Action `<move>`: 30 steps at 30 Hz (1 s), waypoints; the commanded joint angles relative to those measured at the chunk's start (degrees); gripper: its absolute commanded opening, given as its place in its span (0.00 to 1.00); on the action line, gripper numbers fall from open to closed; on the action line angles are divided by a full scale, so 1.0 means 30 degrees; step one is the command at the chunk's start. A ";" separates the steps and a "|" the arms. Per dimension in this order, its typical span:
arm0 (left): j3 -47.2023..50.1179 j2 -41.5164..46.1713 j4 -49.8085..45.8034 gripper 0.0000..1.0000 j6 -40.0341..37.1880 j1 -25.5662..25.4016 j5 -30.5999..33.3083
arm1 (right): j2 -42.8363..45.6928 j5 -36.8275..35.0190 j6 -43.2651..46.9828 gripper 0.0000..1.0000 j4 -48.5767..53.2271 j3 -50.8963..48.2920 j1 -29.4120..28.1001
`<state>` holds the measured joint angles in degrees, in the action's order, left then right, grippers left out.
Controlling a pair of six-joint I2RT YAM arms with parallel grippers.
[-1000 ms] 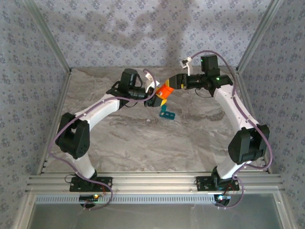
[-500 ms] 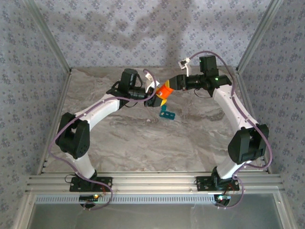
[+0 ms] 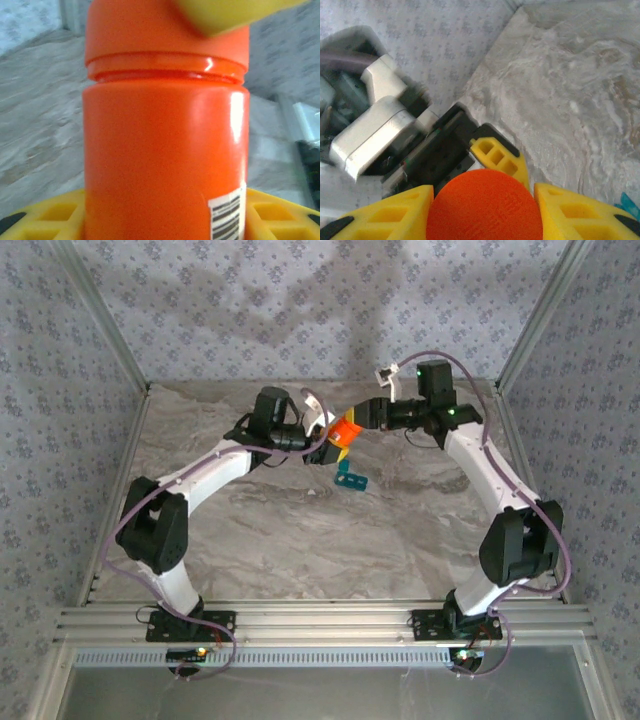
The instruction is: Sort the pills into containers
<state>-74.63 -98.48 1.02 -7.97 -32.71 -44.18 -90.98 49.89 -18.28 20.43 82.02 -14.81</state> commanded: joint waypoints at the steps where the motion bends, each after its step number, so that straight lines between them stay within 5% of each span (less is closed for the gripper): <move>1: 0.1137 0.2107 0.2536 0.00 -0.2438 -0.1894 0.5543 | 0.0204 -0.3481 -0.5043 0.30 -0.1852 -0.2290 -0.0708; 21: 0.1996 0.1799 0.4254 0.00 -0.2033 -0.2569 0.7107 | 0.0534 -0.4973 -0.6998 0.35 -0.2445 -0.2802 -0.1148; 30: 0.2367 0.1559 0.4871 0.00 -0.1272 -0.2035 0.6822 | 0.0993 -0.5216 -0.7353 0.65 -0.2015 -0.1638 -0.0495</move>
<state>-67.55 -96.12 7.70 -12.73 -38.61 -20.10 -89.25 36.10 -39.70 12.27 74.02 -17.45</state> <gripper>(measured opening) 0.534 0.628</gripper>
